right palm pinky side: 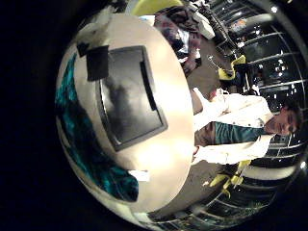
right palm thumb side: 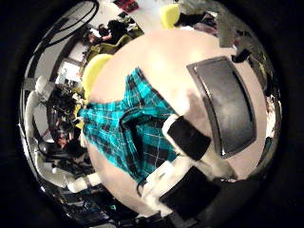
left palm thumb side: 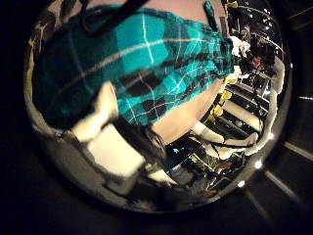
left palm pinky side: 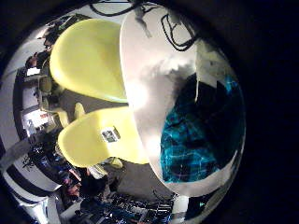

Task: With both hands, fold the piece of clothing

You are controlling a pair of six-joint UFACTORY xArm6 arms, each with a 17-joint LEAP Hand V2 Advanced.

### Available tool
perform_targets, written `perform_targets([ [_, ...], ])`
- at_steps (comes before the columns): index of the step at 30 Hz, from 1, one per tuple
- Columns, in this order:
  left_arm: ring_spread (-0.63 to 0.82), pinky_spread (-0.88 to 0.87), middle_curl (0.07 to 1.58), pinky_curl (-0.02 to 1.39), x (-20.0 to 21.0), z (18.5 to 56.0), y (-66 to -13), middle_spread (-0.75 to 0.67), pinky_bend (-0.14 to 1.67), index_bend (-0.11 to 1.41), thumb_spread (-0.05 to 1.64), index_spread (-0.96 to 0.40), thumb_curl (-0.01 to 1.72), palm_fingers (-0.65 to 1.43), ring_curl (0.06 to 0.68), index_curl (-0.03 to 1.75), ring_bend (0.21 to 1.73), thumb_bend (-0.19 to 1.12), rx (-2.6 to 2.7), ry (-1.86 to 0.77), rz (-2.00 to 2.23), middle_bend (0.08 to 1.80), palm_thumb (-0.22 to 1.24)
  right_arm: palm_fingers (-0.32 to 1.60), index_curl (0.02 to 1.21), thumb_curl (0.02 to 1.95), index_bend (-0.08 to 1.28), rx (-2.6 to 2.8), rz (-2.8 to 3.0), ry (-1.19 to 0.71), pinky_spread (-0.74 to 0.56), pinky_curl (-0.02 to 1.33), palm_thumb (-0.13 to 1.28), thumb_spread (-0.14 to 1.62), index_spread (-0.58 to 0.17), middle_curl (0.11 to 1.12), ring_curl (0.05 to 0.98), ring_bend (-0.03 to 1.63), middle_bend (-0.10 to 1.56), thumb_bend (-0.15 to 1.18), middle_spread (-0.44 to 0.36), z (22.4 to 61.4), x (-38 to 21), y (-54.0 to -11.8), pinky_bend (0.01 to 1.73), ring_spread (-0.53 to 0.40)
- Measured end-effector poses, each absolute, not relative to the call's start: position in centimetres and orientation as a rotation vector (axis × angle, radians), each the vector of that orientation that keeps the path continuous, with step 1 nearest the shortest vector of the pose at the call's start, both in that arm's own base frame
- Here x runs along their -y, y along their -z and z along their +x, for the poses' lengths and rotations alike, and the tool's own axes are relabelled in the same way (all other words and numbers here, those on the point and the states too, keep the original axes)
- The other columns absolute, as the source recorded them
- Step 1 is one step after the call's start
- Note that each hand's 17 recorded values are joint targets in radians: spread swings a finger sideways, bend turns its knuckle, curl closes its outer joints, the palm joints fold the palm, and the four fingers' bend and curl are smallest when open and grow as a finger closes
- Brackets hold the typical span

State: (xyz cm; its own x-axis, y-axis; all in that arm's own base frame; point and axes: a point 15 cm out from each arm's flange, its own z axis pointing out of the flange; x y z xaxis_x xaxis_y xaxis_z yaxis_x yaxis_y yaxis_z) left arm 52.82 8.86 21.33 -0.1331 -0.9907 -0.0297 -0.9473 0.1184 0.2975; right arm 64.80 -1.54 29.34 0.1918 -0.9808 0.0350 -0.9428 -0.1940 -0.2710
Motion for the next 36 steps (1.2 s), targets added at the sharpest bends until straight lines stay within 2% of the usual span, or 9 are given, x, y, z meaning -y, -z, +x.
perform_targets([
  [5, -0.15, -0.29, 0.78, 0.75, -7.4, 52.4, -24.2, -0.09, 0.64, 0.16, 1.07, -0.24, 0.45, -0.01, 0.451, 0.97, 0.97, -0.04, 2.209, 0.247, 1.931, 0.17, 0.45, 0.24, 0.6, 0.39, 0.25, -1.898, -2.314, 0.215, -0.05, 0.78, 0.39, 1.23, -0.44, 0.63, 0.53, 1.11, 0.61, -0.04, -0.243, 61.7, 3.9, -30.8, 0.84, -0.216],
  [8, -0.09, -0.18, 0.72, 0.71, -7.1, 51.6, -25.5, -0.01, 0.57, 0.18, 1.08, -0.21, 0.43, -0.01, 0.426, 0.89, 0.93, -0.03, 2.186, 0.186, 1.901, 0.17, 0.42, 0.2, 0.57, 0.37, 0.2, -1.917, -2.382, 0.093, 0.03, 0.76, 0.33, 1.2, -0.404, 0.59, 0.508, 1.07, 0.57, -0.04, -0.227, 58.7, 4.5, -30.7, 0.81, -0.187],
  [11, -0.03, -0.05, 0.65, 0.67, -6.6, 50.9, -26.2, 0.07, 0.5, 0.18, 1.08, -0.17, 0.41, 0.01, 0.401, 0.81, 0.88, -0.03, 2.179, 0.154, 1.868, 0.18, 0.4, 0.14, 0.52, 0.34, 0.18, -1.928, -2.45, -0.043, 0.12, 0.73, 0.27, 1.15, -0.356, 0.56, 0.474, 1.0, 0.53, -0.04, -0.169, 55.8, 4.8, -30.2, 0.77, -0.138],
  [14, 0.02, 0.03, 0.6, 0.64, -6.2, 49.8, -26.0, 0.1, 0.47, 0.18, 1.09, -0.15, 0.4, 0.01, 0.384, 0.75, 0.85, -0.03, 2.158, 0.156, 1.833, 0.18, 0.39, 0.1, 0.5, 0.33, 0.18, -1.93, -2.511, -0.194, 0.18, 0.71, 0.26, 1.11, -0.327, 0.52, 0.45, 0.96, 0.47, -0.03, -0.174, 53.1, 5.6, -29.2, 0.75, -0.104],
  [18, 0.09, 0.14, 0.54, 0.6, -5.4, 48.4, -25.0, 0.14, 0.43, 0.18, 1.09, -0.12, 0.38, 0.02, 0.359, 0.68, 0.81, -0.03, 2.131, 0.157, 1.786, 0.18, 0.38, 0.1, 0.46, 0.32, 0.17, -1.94, -2.536, -0.268, 0.25, 0.67, 0.26, 1.07, -0.302, 0.48, 0.417, 0.92, 0.42, -0.03, -0.17, 52.4, 6.7, -27.5, 0.73, -0.054],
  [24, 0.15, 0.25, 0.48, 0.53, -4.3, 46.6, -23.5, 0.16, 0.38, 0.17, 1.1, -0.1, 0.36, 0.04, 0.329, 0.58, 0.76, -0.02, 2.103, 0.119, 1.757, 0.18, 0.37, 0.13, 0.4, 0.32, 0.16, -1.942, -2.571, -0.36, 0.33, 0.62, 0.28, 1.02, -0.268, 0.44, 0.379, 0.87, 0.4, -0.03, -0.067, 52.3, 6.0, -24.1, 0.72, 0.009],
  [30, 0.17, 0.28, 0.43, 0.49, -3.3, 45.9, -22.4, 0.17, 0.36, 0.17, 1.11, -0.09, 0.35, 0.06, 0.312, 0.52, 0.74, -0.02, 2.116, 0.059, 1.777, 0.18, 0.37, 0.15, 0.37, 0.32, 0.16, -1.932, -2.618, -0.475, 0.36, 0.58, 0.3, 1.0, -0.239, 0.43, 0.358, 0.86, 0.4, -0.03, -0.03, 52.1, 4.4, -19.9, 0.71, 0.027],
  [36, 0.18, 0.3, 0.4, 0.46, -3.0, 45.2, -22.0, 0.17, 0.35, 0.17, 1.11, -0.09, 0.34, 0.08, 0.297, 0.47, 0.72, -0.02, 2.114, 0.061, 1.772, 0.18, 0.37, 0.24, 0.36, 0.32, 0.17, -1.896, -2.679, -0.544, 0.33, 0.55, 0.33, 0.99, -0.213, 0.41, 0.346, 0.88, 0.41, -0.03, -0.02, 51.8, 2.1, -17.1, 0.67, -0.008],
])
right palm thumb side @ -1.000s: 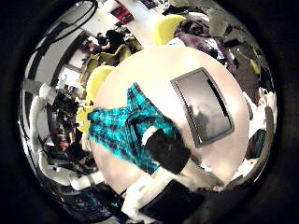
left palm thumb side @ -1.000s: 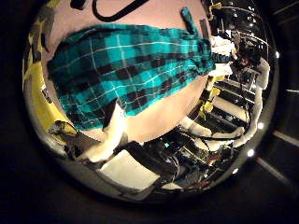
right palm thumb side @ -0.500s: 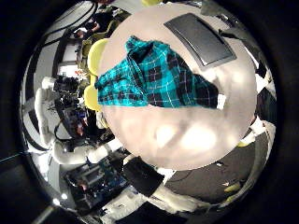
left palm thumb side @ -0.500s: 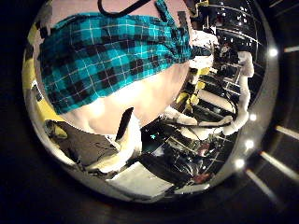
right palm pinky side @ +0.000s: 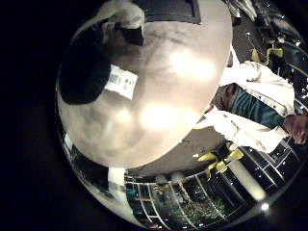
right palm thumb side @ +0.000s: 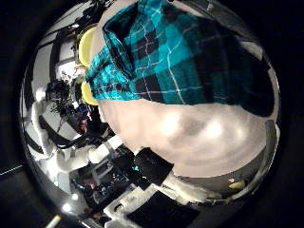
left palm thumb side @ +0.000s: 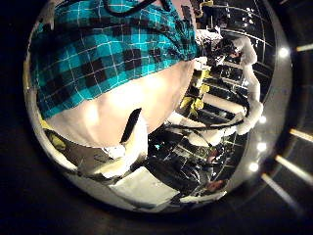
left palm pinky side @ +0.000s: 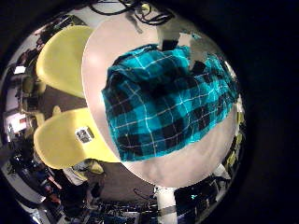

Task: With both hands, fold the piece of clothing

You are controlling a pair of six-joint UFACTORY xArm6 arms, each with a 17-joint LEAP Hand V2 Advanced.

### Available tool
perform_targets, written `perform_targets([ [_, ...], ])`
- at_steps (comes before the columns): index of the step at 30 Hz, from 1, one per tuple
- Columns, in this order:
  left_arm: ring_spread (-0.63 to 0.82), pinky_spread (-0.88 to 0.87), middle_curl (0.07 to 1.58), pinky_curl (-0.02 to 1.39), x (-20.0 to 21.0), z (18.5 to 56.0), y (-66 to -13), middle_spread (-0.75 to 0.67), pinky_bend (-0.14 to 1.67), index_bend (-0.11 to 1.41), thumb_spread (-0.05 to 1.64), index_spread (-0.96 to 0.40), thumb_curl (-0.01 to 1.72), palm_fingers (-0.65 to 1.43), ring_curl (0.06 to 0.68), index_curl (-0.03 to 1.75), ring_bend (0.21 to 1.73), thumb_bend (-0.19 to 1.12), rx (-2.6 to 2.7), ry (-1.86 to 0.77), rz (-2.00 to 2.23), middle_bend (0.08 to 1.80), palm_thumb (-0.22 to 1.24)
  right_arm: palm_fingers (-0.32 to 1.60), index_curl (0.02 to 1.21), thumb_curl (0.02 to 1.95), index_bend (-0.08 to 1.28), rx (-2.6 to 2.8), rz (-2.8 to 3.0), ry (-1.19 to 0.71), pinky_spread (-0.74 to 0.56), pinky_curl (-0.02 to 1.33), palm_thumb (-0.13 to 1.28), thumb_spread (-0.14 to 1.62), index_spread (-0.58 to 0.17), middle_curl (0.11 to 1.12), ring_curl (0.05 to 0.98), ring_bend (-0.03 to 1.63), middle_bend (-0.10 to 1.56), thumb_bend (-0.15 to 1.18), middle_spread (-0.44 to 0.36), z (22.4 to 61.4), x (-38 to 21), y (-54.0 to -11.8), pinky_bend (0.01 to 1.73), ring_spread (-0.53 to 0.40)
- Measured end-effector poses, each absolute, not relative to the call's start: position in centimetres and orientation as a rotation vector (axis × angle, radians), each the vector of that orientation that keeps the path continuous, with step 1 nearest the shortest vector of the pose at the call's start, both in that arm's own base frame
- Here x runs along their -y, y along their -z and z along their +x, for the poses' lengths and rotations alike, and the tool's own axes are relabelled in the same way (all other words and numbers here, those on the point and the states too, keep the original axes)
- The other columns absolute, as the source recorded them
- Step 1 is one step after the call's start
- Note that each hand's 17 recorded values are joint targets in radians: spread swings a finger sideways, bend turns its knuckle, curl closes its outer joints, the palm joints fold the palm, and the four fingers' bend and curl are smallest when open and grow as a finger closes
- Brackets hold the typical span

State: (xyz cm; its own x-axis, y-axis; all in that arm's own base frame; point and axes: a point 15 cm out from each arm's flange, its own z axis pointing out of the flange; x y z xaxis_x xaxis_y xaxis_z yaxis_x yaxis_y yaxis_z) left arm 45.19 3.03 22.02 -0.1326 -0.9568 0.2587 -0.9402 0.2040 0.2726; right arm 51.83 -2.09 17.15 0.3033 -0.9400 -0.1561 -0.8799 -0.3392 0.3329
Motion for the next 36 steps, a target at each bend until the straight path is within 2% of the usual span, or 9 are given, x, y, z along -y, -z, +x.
perform_targets([
  [2, 0.19, 0.3, 0.39, 0.45, -3.0, 45.2, -22.1, 0.17, 0.35, 0.17, 1.11, -0.09, 0.34, 0.09, 0.294, 0.45, 0.71, -0.02, 2.115, 0.06, 1.774, 0.18, 0.37, 0.3, 0.36, 0.32, 0.18, 1.666, 2.378, 0.493, 0.28, 0.54, 0.36, 0.99, -0.206, 0.41, 0.348, 0.91, 0.41, -0.02, -0.027, 51.7, 1.7, -16.4, 0.68, -0.035],
  [5, 0.19, 0.3, 0.38, 0.44, -3.0, 45.2, -22.3, 0.16, 0.35, 0.18, 1.11, -0.08, 0.34, 0.1, 0.29, 0.44, 0.71, -0.02, 2.119, 0.057, 1.776, 0.18, 0.37, 0.4, 0.36, 0.33, 0.18, 1.654, 2.366, 0.514, 0.19, 0.54, 0.41, 1.0, -0.208, 0.41, 0.354, 0.97, 0.41, -0.01, -0.115, 51.6, 1.6, -15.3, 0.69, -0.089],
  [9, 0.19, 0.3, 0.36, 0.42, -2.9, 45.2, -22.7, 0.16, 0.35, 0.18, 1.11, -0.08, 0.33, 0.11, 0.283, 0.43, 0.7, -0.02, 2.128, 0.054, 1.779, 0.18, 0.37, 0.96, 0.36, 0.37, 0.19, 1.664, 2.35, 0.527, -0.14, 0.55, 0.56, 1.03, -0.282, 0.45, 0.379, 1.1, 0.55, 0.01, -0.257, 51.5, 2.2, -14.5, 0.89, -0.205],
  [10, 0.19, 0.3, 0.36, 0.42, -2.9, 45.2, -22.8, 0.16, 0.34, 0.18, 1.11, -0.08, 0.33, 0.11, 0.282, 0.42, 0.7, -0.02, 2.129, 0.054, 1.779, 0.18, 0.37, 1.02, 0.36, 0.37, 0.2, 1.672, 2.348, 0.524, -0.18, 0.53, 0.57, 1.03, -0.294, 0.46, 0.38, 1.11, 0.58, 0.01, -0.27, 51.6, 2.4, -14.5, 0.88, -0.212],
  [12, 0.19, 0.3, 0.36, 0.42, -2.9, 45.2, -22.7, 0.16, 0.34, 0.18, 1.11, -0.08, 0.33, 0.11, 0.279, 0.42, 0.69, -0.02, 2.129, 0.054, 1.778, 0.18, 0.37, 1.29, 0.45, 0.4, 0.34, 1.674, 2.347, 0.522, -0.28, 0.57, 0.67, 1.03, -0.344, 0.54, 0.42, 1.13, 0.75, 0.03, -0.243, 51.6, 2.5, -14.5, 0.91, -0.219],
  [15, 0.19, 0.3, 0.35, 0.41, -2.7, 45.2, -22.6, 0.15, 0.34, 0.18, 1.11, -0.08, 0.33, 0.12, 0.275, 0.41, 0.69, -0.02, 2.132, 0.056, 1.769, 0.18, 0.38, 1.38, 0.54, 0.44, 0.52, 1.679, 2.347, 0.501, -0.29, 0.61, 0.78, 1.03, -0.371, 0.61, 0.454, 1.16, 0.89, 0.06, -0.218, 51.9, 2.9, -14.5, 0.98, -0.218],
  [19, 0.19, 0.3, 0.35, 0.4, -2.2, 44.9, -22.3, 0.14, 0.34, 0.17, 1.1, -0.08, 0.34, 0.13, 0.271, 0.4, 0.68, -0.02, 2.134, 0.065, 1.756, 0.18, 0.38, 1.26, 0.68, 0.52, 0.81, 1.721, 2.345, 0.463, -0.26, 0.71, 0.98, 1.04, -0.371, 0.7, 0.522, 1.28, 1.12, 0.14, -0.188, 52.4, 4.4, -14.8, 1.14, -0.224],
  [23, 0.2, 0.3, 0.35, 0.39, -1.7, 43.7, -21.9, 0.14, 0.33, 0.17, 1.11, -0.08, 0.34, 0.13, 0.267, 0.39, 0.68, -0.02, 2.133, 0.079, 1.732, 0.18, 0.39, 1.17, 0.77, 0.58, 0.96, 1.781, 2.315, 0.466, -0.23, 0.8, 1.01, 1.04, -0.349, 0.75, 0.578, 1.36, 1.23, 0.14, -0.166, 51.9, 7.4, -15.7, 1.22, -0.222],
  [36, 0.2, 0.31, 0.34, 0.37, 0.3, 40.7, -18.0, 0.12, 0.32, 0.18, 1.14, -0.08, 0.33, 0.16, 0.255, 0.38, 0.66, -0.02, 2.153, 0.087, 1.71, 0.19, 0.4, 1.07, 0.85, 0.72, 1.07, 1.936, 2.245, 0.402, -0.18, 0.99, 1.04, 1.04, -0.303, 0.78, 0.665, 1.44, 1.34, 0.11, -0.128, 48.6, 15.6, -21.1, 1.24, -0.21],
])
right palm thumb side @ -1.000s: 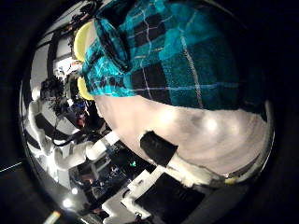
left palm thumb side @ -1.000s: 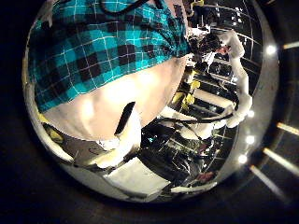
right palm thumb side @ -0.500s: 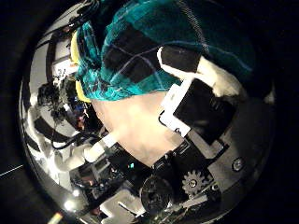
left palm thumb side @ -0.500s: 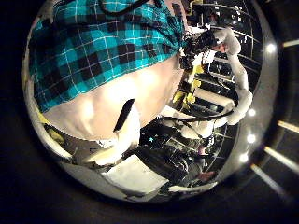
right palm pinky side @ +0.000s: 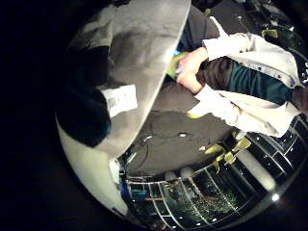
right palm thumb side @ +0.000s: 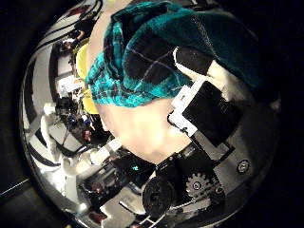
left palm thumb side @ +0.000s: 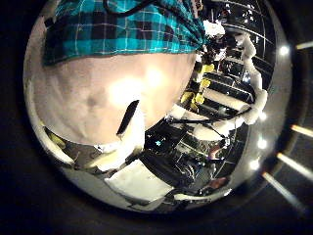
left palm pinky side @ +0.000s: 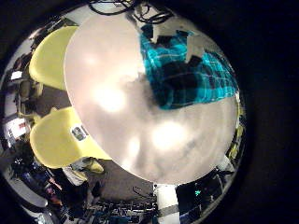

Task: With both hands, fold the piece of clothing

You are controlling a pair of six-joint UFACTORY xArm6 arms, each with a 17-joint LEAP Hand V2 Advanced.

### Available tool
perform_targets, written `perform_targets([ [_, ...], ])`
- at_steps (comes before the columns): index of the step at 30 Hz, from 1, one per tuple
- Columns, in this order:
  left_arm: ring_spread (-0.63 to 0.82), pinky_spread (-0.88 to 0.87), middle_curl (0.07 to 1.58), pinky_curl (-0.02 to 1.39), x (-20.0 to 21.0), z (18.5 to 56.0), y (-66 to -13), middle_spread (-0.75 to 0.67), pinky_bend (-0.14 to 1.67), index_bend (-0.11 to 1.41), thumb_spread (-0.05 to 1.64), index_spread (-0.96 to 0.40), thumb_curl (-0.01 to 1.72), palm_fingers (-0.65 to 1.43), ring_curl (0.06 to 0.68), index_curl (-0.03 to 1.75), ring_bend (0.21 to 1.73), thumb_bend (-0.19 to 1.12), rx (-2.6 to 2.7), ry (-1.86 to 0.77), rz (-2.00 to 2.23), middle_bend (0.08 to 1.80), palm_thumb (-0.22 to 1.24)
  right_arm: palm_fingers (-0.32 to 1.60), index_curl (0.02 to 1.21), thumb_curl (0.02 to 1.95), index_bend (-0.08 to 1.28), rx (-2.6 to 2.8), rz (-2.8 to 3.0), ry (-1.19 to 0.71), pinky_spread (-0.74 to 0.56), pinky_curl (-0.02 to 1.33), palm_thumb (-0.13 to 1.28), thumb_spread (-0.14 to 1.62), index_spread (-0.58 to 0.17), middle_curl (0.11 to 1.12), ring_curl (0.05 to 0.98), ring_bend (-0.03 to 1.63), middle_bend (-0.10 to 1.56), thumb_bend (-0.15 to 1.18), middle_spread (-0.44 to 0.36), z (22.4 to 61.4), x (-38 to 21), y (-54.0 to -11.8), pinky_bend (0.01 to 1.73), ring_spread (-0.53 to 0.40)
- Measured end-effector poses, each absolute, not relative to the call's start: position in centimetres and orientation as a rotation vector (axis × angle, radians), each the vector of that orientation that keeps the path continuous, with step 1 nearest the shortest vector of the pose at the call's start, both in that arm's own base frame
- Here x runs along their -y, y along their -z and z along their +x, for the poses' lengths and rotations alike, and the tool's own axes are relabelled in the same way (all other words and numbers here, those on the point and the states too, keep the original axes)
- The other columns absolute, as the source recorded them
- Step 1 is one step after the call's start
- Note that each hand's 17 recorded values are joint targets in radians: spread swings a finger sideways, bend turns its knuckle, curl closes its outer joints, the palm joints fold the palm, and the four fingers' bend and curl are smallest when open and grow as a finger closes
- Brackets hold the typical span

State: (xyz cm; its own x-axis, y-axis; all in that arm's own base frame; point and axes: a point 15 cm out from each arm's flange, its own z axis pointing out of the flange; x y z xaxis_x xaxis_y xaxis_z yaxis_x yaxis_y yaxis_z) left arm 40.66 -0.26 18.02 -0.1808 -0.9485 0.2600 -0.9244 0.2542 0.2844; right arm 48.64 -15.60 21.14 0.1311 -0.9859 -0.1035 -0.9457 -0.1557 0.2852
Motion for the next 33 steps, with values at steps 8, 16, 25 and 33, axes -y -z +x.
perform_targets([
  [8, 0.19, 0.31, 0.34, 0.36, 1.3, 40.7, -14.8, 0.11, 0.31, 0.18, 1.14, -0.08, 0.33, 0.17, 0.25, 0.38, 0.66, -0.02, 2.142, 0.116, 1.714, 0.19, 0.41, 1.07, 0.86, 0.79, 1.07, 1.964, 2.28, 0.305, -0.16, 1.07, 1.04, 1.04, -0.293, 0.78, 0.69, 1.43, 1.35, 0.08, -0.12, 48.9, 15.8, -25.0, 1.21, -0.207],
  [16, 0.18, 0.3, 0.34, 0.36, 1.1, 40.9, -13.9, 0.1, 0.31, 0.17, 1.14, -0.08, 0.33, 0.19, 0.246, 0.37, 0.66, -0.02, 2.134, 0.118, 1.717, 0.19, 0.41, 1.07, 0.87, 0.85, 1.07, 1.898, 2.379, 0.233, -0.16, 1.15, 1.04, 1.04, -0.286, 0.77, 0.708, 1.42, 1.35, 0.05, -0.117, 49.0, 11.2, -30.3, 1.17, -0.208],
  [25, 0.1, 0.25, 0.36, 0.35, 0.4, 40.8, -16.4, 0.05, 0.29, 0.18, 1.15, -0.08, 0.33, 0.26, 0.249, 0.36, 0.69, -0.02, 2.17, 0.064, 1.699, 0.22, 0.42, 1.08, 0.87, 0.89, 1.07, 1.644, 2.615, 0.075, -0.16, 1.2, 1.04, 1.05, -0.282, 0.77, 0.723, 1.4, 1.36, 0.02, -0.116, 50.4, -2.0, -35.6, 1.14, -0.209],
  [33, -0.13, 0.08, 0.44, 0.33, -1.8, 37.4, -23.3, -0.1, 0.24, 0.22, 1.13, -0.15, 0.34, 0.48, 0.272, 0.41, 0.75, -0.02, 2.115, -0.096, 1.718, 0.36, 0.43, 1.11, 0.86, 0.93, 1.08, 1.35, 2.799, -0.05, -0.17, 1.23, 1.03, 1.04, -0.274, 0.76, 0.731, 1.39, 1.36, -0.01, -0.113, 49.3, -18.3, -35.8, 1.1, -0.209],
])
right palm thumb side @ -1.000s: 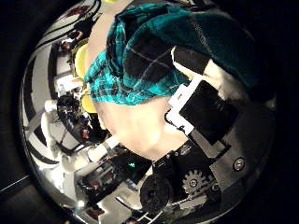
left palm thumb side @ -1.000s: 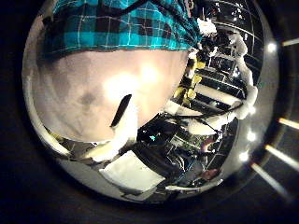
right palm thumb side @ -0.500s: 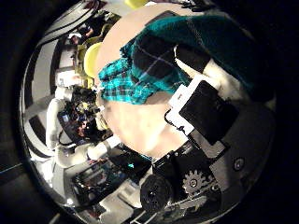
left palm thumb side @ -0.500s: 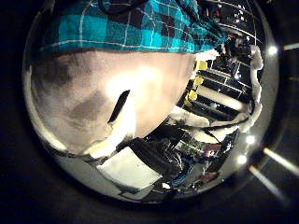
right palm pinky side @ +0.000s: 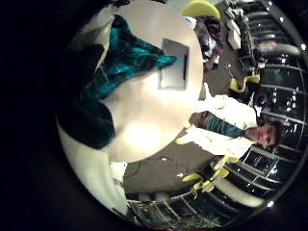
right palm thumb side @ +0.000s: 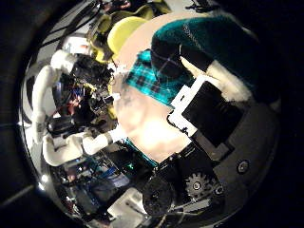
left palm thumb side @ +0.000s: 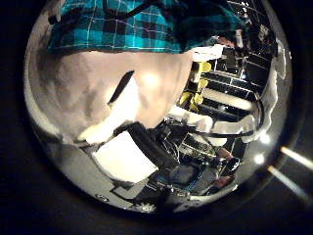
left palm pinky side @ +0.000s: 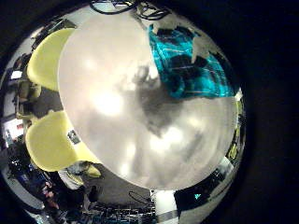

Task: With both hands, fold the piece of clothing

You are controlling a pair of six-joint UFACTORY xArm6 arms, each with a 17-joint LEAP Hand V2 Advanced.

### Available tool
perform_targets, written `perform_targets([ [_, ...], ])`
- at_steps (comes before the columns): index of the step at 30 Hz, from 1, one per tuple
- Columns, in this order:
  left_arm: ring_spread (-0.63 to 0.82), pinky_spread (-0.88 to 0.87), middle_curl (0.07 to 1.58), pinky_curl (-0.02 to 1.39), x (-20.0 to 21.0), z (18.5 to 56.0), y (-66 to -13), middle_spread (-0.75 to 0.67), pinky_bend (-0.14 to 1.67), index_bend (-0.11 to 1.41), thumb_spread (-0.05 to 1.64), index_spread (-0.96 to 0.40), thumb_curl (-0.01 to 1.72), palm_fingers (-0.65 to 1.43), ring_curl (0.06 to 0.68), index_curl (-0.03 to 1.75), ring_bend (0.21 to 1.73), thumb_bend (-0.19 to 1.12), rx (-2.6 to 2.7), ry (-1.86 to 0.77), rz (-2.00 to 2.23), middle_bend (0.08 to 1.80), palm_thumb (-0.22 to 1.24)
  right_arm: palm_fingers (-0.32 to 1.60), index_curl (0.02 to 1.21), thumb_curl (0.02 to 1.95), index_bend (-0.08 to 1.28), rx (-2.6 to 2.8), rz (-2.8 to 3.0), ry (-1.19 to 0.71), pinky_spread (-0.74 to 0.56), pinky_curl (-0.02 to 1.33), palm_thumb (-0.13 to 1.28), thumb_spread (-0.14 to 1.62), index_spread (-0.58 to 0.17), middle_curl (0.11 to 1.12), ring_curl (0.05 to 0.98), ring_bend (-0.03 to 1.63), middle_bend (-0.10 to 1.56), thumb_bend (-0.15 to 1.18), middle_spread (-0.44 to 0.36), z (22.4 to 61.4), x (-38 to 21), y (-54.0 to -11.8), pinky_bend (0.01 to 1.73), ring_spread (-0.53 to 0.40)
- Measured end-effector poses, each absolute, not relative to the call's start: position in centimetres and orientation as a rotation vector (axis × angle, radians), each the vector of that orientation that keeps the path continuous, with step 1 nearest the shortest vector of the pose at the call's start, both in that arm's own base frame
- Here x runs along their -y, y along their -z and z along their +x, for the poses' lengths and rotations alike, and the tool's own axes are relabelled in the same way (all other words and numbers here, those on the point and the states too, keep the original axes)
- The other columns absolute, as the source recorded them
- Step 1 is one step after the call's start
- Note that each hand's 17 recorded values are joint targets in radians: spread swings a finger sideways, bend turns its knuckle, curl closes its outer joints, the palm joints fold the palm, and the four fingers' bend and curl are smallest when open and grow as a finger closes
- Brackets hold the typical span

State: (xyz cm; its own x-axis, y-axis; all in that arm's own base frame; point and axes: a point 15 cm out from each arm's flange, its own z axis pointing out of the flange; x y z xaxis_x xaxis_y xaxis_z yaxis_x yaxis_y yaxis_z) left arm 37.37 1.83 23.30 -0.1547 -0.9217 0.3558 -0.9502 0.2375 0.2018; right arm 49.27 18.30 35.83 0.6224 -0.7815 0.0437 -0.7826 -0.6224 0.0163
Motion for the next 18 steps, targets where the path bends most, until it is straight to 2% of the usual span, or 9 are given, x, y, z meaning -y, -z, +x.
perform_targets([
  [3, -0.19, 0.03, 0.48, 0.34, -4.2, 35.7, -24.3, -0.13, 0.25, 0.23, 1.12, -0.17, 0.35, 0.51, 0.289, 0.44, 0.77, -0.01, 2.089, -0.105, 1.784, 0.39, 0.46, 1.12, 0.85, 0.94, 1.09, 1.255, 2.847, -0.135, -0.17, 1.24, 1.03, 1.03, -0.269, 0.76, 0.734, 1.39, 1.36, -0.01, -0.112, 49.6, -24.0, -33.9, 1.09, -0.207],
  [8, -0.24, -0.03, 0.53, 0.35, -7.6, 33.5, -25.1, -0.18, 0.25, 0.26, 1.12, -0.2, 0.37, 0.52, 0.307, 0.47, 0.79, -0.01, 2.055, -0.111, 1.895, 0.43, 0.52, 1.13, 0.85, 0.95, 1.09, 1.151, 2.91, -0.17, -0.18, 1.24, 1.0, 1.01, -0.263, 0.75, 0.736, 1.38, 1.36, -0.02, -0.111, 49.4, -31.5, -29.1, 1.09, -0.209],
  [9, -0.26, -0.03, 0.54, 0.35, -8.2, 33.2, -25.0, -0.19, 0.26, 0.27, 1.12, -0.21, 0.38, 0.53, 0.313, 0.49, 0.79, -0.01, 2.044, -0.11, 1.908, 0.44, 0.54, 1.13, 0.84, 0.93, 1.09, 1.151, 2.923, -0.182, -0.18, 1.24, 0.91, 1.01, -0.262, 0.75, 0.734, 1.38, 1.35, -0.06, -0.113, 49.6, -32.6, -28.5, 1.08, -0.208],
  [12, -0.27, -0.06, 0.58, 0.36, -10.1, 31.7, -24.8, -0.21, 0.27, 0.29, 1.12, -0.23, 0.4, 0.51, 0.325, 0.52, 0.81, -0.01, 2.008, -0.117, 1.945, 0.45, 0.57, 1.12, 0.82, 0.89, 1.02, 1.151, 2.956, -0.208, -0.19, 1.2, 0.86, 1.03, -0.27, 0.73, 0.72, 1.38, 1.33, -0.05, -0.116, 50.4, -35.1, -26.2, 1.07, -0.208],
  [15, -0.28, -0.07, 0.6, 0.37, -10.6, 30.4, -24.7, -0.22, 0.29, 0.3, 1.12, -0.24, 0.41, 0.51, 0.336, 0.54, 0.82, -0.01, 1.994, -0.122, 1.959, 0.46, 0.59, 0.93, 0.79, 0.83, 0.76, 1.146, 2.966, -0.212, -0.27, 1.09, 0.77, 1.06, -0.311, 0.69, 0.685, 1.37, 1.21, -0.04, -0.145, 50.9, -35.8, -24.7, 1.05, -0.216],
  [17, -0.29, -0.08, 0.62, 0.38, -10.8, 30.1, -24.9, -0.23, 0.3, 0.31, 1.13, -0.25, 0.42, 0.5, 0.344, 0.55, 0.82, -0.01, 1.995, -0.126, 1.969, 0.46, 0.59, 0.48, 0.73, 0.79, 0.49, 1.146, 2.966, -0.211, -0.35, 1.05, 0.7, 1.08, -0.326, 0.63, 0.674, 1.36, 1.0, -0.04, -0.196, 51.3, -35.4, -24.6, 1.11, -0.245],
  [18, -0.29, -0.08, 0.63, 0.38, -10.8, 29.9, -25.0, -0.23, 0.3, 0.31, 1.13, -0.25, 0.43, 0.49, 0.348, 0.56, 0.83, -0.01, 1.993, -0.127, 1.972, 0.47, 0.6, 0.24, 0.68, 0.77, 0.4, 1.148, 2.964, -0.208, -0.33, 1.03, 0.68, 1.08, -0.338, 0.59, 0.645, 1.29, 0.87, -0.04, -0.203, 51.4, -35.1, -24.6, 1.09, -0.247],
])
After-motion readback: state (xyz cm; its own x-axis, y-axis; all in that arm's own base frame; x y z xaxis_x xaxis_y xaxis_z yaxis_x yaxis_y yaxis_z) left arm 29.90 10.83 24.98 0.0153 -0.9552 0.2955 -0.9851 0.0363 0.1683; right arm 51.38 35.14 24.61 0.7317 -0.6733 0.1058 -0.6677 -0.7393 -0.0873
